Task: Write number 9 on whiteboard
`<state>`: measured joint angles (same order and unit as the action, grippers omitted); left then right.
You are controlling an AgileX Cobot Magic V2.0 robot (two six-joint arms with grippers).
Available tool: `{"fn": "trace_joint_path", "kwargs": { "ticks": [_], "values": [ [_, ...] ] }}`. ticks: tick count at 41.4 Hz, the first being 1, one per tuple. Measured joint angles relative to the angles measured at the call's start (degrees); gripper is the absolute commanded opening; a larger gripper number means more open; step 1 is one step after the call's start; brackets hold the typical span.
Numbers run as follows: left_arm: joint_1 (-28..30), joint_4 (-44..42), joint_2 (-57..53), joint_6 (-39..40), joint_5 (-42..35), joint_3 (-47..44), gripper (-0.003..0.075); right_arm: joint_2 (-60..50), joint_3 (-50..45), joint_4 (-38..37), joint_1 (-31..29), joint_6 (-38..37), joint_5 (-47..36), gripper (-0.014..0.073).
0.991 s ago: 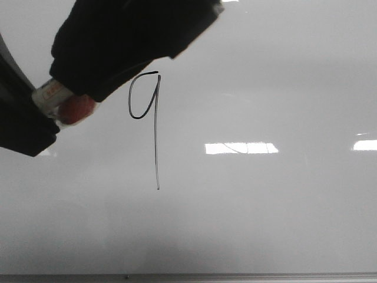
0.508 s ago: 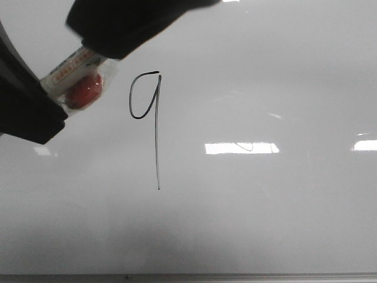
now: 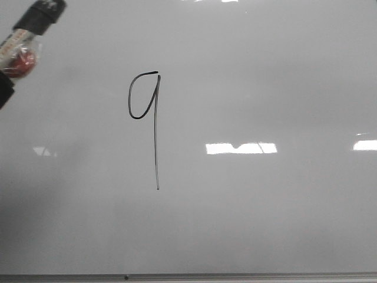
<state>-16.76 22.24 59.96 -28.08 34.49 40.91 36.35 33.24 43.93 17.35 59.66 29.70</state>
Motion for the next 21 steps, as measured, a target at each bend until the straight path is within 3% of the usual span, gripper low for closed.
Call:
{"fn": "trace_joint_path", "kwargs": {
  "ticks": [9, 21],
  "values": [
    [12.83, 0.33, 0.00, 3.55, -7.55, -4.08, 0.0082, -10.89, -10.44, 0.00, -4.79, -2.23, -3.63, 0.0451],
    [14.85, 1.83, 6.01, 3.81, -23.31, -7.18, 0.0083, -12.43, -12.54, 0.00, -4.92, -2.23, -5.43, 0.0446]
  ]
}}
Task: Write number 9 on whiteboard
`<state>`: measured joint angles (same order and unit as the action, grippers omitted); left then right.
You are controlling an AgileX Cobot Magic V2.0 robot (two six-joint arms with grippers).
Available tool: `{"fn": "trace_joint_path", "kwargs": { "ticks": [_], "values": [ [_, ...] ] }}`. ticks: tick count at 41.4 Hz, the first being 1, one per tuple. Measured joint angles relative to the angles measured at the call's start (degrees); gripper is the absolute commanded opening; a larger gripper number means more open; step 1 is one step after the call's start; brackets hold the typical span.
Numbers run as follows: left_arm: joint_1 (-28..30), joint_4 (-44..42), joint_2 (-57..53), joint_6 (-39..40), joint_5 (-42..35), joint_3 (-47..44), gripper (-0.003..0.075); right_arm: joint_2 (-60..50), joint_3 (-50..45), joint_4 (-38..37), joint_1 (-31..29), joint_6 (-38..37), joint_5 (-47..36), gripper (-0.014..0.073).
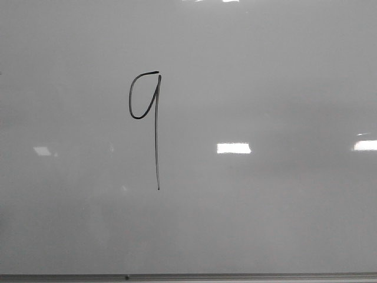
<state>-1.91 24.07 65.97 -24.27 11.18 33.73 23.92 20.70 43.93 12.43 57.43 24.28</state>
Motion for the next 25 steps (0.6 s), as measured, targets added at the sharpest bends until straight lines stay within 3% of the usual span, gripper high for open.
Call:
{"fn": "trace_joint_path", "kwargs": {
  "ticks": [4, 12, 21, 25],
  "values": [
    [0.00, 0.70, 3.72, 0.00, -4.78, 0.01, 0.0083, 0.00, 0.00, 0.00, -0.11, 0.00, 0.03, 0.0329],
    [0.00, 1.36, 10.29, 0.00, -12.48, 0.01, 0.0083, 0.00, 0.00, 0.86, -0.11, -0.03, 0.03, -0.0064],
    [0.00, 1.60, 16.53, 0.00, -16.10, 0.01, 0.0097, 0.00, 0.00, 1.07, -0.11, -0.13, 0.03, -0.0071],
    [0.00, 1.60, 18.45, 0.00, -17.60, 0.01, 0.0178, 0.00, 0.00, 1.12, -0.11, -0.13, 0.03, -0.0071]
  ]
}}
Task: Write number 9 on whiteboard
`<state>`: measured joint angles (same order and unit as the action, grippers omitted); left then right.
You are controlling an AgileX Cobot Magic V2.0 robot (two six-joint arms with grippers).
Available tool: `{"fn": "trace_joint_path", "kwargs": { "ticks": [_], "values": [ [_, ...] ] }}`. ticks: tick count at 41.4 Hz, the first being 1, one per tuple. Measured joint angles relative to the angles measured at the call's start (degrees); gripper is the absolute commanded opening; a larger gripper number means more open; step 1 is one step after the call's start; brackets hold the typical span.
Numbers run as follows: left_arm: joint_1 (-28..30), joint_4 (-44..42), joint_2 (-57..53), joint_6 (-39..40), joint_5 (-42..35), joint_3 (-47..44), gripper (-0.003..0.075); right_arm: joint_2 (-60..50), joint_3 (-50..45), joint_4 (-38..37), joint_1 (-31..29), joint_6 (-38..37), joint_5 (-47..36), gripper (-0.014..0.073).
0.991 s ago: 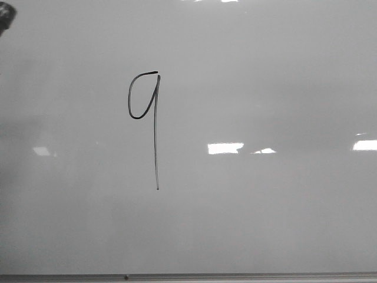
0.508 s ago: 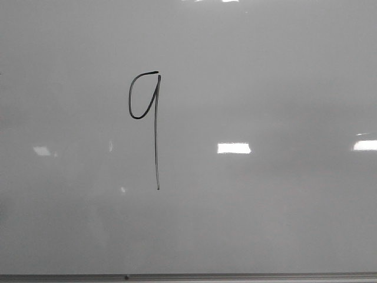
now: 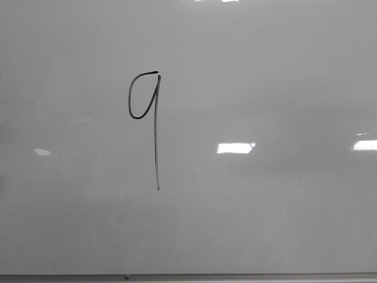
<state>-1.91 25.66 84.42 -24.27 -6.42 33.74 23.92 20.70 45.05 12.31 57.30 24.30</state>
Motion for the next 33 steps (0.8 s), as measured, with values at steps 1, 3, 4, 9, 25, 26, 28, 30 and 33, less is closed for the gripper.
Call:
{"fn": "trace_joint_path", "kwargs": {
  "ticks": [1, 3, 4, 9, 25, 26, 28, 30, 33],
  "values": [
    [0.00, 0.00, 0.32, 0.00, -0.31, 0.00, 0.0211, 0.00, 0.00, 0.00, 0.00, 0.00, 0.00, -0.0071],
    [0.00, 0.10, 0.42, 0.00, -0.73, 0.00, 0.0257, 0.00, 0.00, 0.00, 0.00, 0.00, 0.00, -0.0071],
    [0.00, 0.08, 0.42, 0.00, -1.11, 0.00, 0.0281, 0.00, 0.00, 0.00, 0.00, 0.00, 0.00, -0.0071],
    [0.00, 0.08, 0.42, 0.00, -1.94, 0.00, 0.0296, 0.00, 0.00, 0.09, 0.00, -0.12, 0.00, -0.0071],
    [0.00, 0.20, -2.96, 0.00, 1.24, 0.00, 0.0421, 0.00, 0.00, 0.36, 0.00, -0.12, 0.00, -0.0071],
    [0.00, 0.20, -3.92, 0.00, 1.70, 0.00, 0.0421, 0.00, 0.00, 0.40, 0.00, -0.12, 0.00, -0.0071],
    [0.00, 0.07, -6.18, 0.00, 3.71, 0.00, 0.0419, 0.00, 0.00, 0.40, 0.00, -0.12, 0.00, -0.0071],
    [0.00, -0.34, -9.85, 0.00, 6.08, 0.00, 0.0407, 0.00, 0.00, 0.40, 0.00, -0.12, 0.00, -0.0071],
    [0.00, -0.60, -16.81, 0.00, 9.61, -0.53, 0.0367, 0.00, 0.00, 0.40, 0.00, -0.12, 0.00, -0.0071]
  ]
}}
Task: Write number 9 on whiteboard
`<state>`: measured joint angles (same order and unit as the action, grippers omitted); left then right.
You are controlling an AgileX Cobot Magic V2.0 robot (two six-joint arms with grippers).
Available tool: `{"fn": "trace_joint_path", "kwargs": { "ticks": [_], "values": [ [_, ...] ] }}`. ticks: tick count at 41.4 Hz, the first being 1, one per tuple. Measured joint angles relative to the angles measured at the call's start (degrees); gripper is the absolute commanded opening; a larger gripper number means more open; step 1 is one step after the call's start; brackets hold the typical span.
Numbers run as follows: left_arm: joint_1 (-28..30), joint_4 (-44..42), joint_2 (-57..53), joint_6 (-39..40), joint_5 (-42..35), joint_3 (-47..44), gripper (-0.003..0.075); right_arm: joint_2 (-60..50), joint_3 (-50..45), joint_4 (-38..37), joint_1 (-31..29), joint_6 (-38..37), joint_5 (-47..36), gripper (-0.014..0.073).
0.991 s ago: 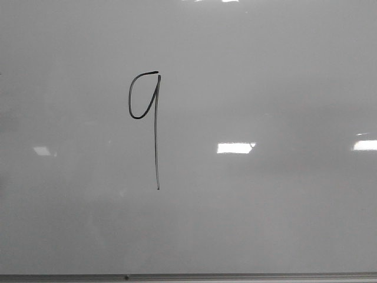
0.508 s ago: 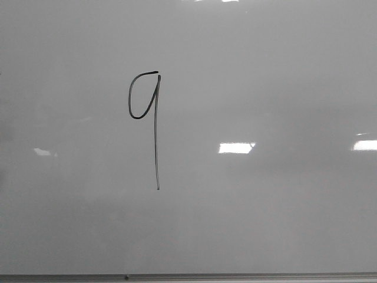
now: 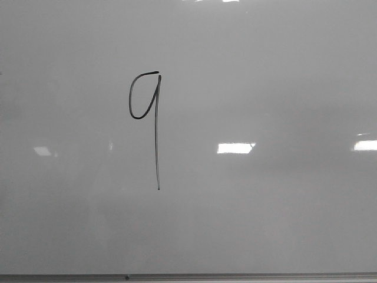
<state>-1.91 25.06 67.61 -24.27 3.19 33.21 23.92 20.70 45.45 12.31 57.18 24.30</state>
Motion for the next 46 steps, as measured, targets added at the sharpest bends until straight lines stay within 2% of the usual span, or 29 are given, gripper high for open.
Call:
{"fn": "trace_joint_path", "kwargs": {
  "ticks": [3, 11, 19, 27, 46],
  "values": [
    [0.00, -0.14, -5.96, 0.00, 2.64, -1.12, 0.0288, 0.00, 0.00, 0.00, 0.00, 0.00, 0.00, -0.0071],
    [0.00, -0.14, -23.01, 0.09, 10.18, -5.75, -0.0017, 0.00, 0.00, 0.09, 0.00, 0.00, 0.00, -0.0071],
    [0.00, -0.14, -36.49, 0.09, 15.59, -8.46, -0.0019, 0.00, 0.00, 0.13, 0.00, -0.02, 0.10, -0.0071],
    [0.00, -0.14, -44.73, 0.09, 16.48, -8.56, -0.0019, 0.00, 0.00, 0.13, 0.00, -0.12, 0.21, -0.0071],
    [0.00, -0.14, -46.08, 0.09, 16.74, -8.56, -0.0019, 0.00, 0.00, 0.13, 0.00, -0.15, 0.21, -0.0071]
  ]
}}
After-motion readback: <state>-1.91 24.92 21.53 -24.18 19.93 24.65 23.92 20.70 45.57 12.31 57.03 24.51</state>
